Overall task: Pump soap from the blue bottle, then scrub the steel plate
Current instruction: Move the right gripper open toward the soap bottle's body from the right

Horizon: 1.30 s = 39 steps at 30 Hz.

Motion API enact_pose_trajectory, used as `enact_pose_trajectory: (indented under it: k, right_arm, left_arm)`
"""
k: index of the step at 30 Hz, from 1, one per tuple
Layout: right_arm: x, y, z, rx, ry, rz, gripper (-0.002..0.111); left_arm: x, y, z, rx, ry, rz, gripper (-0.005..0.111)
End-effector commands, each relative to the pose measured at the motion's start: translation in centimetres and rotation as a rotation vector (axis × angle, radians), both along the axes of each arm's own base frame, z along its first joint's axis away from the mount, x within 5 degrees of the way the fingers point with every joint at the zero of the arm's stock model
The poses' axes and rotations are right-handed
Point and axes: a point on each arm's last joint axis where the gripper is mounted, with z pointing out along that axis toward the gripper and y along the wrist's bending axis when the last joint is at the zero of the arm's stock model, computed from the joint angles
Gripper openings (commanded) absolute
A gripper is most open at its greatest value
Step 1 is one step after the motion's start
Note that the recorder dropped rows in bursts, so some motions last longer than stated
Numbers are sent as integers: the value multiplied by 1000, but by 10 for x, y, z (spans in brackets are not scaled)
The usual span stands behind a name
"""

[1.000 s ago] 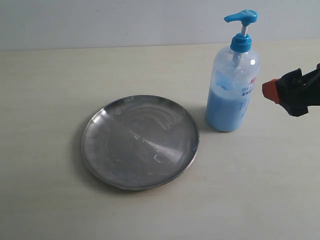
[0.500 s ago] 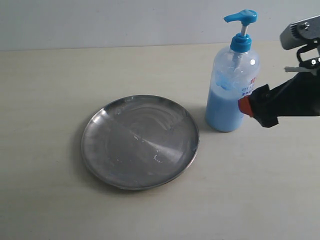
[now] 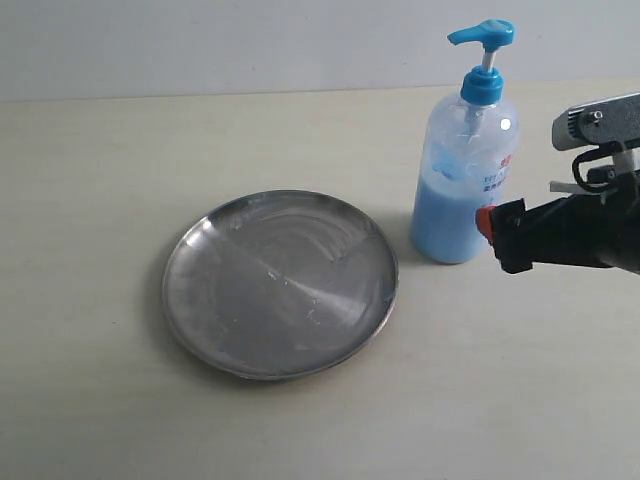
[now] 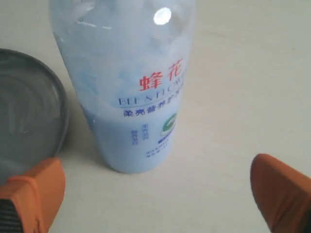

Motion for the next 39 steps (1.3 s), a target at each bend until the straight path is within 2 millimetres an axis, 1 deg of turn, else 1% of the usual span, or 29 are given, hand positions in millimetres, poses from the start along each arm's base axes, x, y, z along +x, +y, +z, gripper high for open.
enact_pose_trajectory:
  k: [1,4,7,12,17,24,29,34,39]
  right_arm:
    - [-6,3,-1,11,-127,-6,99]
    - [-11,0,-2,27,-245,-12,99]
    - [-16,3,-2,65,-343,41,99]
    - [-10,4,-13,47,-349,34,97]
    - [-7,3,-27,29,-399,24,96]
    - [-1,8,-48,42,-410,40,96]
    - [2,9,-67,33,-329,31,96]
    - [12,14,-76,34,-308,30,96]
    - [20,17,-79,36,-314,30,96]
  left_arm:
    - [0,0,0,-5,-15,4,0]
    - [0,0,0,-5,-15,4,0]
    - [0,0,0,-5,-15,4,0]
    - [0,0,0,-5,-15,4,0]
    - [0,0,0,-5,-15,4,0]
    - [0,0,0,-5,-15,4,0]
    - [0,0,0,-5,-15,4,0]
    - [0,0,0,-5,-15,4,0]
    - [0,0,0,-5,-15,4,0]
